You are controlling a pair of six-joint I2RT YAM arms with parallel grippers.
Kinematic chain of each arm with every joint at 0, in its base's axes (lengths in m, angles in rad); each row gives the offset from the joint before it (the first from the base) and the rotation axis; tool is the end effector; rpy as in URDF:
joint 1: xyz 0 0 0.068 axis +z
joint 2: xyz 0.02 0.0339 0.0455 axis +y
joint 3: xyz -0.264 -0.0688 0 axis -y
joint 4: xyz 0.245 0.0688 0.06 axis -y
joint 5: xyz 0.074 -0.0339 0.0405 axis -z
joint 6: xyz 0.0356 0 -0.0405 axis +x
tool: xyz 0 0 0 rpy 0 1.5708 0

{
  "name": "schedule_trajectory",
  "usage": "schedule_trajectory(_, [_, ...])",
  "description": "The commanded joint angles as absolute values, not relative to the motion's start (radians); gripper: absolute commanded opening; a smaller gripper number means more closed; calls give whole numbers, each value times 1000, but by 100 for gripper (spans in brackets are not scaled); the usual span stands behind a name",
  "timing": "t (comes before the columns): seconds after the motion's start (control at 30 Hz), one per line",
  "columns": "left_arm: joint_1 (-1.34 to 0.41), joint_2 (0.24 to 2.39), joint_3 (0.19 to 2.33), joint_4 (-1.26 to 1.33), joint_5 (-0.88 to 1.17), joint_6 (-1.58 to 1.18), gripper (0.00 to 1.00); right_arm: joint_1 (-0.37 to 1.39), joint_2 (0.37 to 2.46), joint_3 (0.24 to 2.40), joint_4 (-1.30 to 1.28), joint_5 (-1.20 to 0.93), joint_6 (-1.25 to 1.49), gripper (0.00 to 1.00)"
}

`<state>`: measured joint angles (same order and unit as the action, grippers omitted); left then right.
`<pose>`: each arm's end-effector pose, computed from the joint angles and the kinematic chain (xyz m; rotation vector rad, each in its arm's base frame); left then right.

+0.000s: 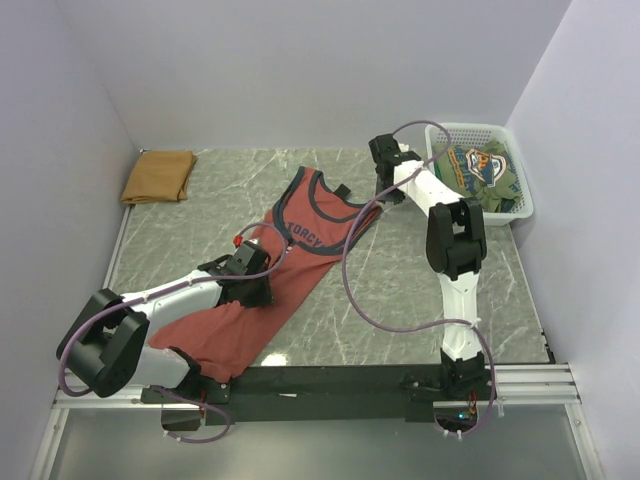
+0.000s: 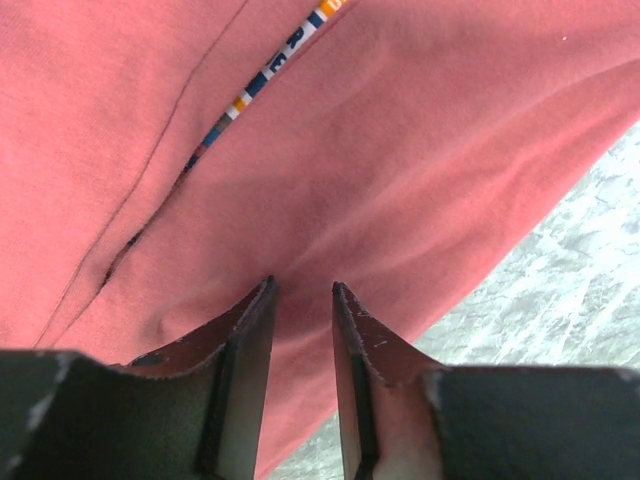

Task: Fold and stack the tank tops
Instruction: Fold the tank top

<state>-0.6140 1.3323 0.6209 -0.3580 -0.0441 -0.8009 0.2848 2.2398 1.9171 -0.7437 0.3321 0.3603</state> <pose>0.1930 -0.1341 0.1594 -0.2675 2.6906 -0.4047 0.4708 0.1257 0.2056 0.2067 2.5494 -0.1974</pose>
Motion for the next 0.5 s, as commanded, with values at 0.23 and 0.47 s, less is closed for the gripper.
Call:
schedule_trajectory(0.23, [-620,1301,627,-385,3,-787,38,322,2019,1628,-566,292,419,45])
schedule_trajectory(0.47, [-620,1285,614,-383,5,-792,38,325,1987,1520,-479,276,462,43])
